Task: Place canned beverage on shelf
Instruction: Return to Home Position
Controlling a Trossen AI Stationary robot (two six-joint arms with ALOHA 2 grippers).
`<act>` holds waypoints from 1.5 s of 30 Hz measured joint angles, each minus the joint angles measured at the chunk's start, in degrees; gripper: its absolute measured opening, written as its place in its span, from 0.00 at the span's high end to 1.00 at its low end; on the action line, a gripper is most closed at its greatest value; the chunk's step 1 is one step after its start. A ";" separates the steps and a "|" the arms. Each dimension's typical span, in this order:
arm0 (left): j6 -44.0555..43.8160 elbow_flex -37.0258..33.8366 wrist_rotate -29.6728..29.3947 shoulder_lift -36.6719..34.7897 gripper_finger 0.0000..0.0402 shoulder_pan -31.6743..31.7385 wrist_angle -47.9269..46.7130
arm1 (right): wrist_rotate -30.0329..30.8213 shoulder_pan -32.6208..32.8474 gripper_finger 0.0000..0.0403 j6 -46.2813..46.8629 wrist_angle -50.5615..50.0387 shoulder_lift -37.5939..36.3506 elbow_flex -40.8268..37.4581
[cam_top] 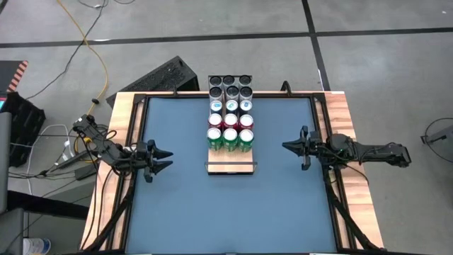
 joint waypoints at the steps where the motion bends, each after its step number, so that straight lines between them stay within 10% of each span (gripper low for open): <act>1: -0.38 0.00 0.02 0.01 0.52 0.00 -0.01 | 0.00 0.00 1.00 0.00 0.00 0.00 0.00; 45: -1.26 -0.07 0.04 0.01 0.52 -0.01 -0.01 | 0.13 0.02 1.00 0.06 -0.15 0.00 -0.11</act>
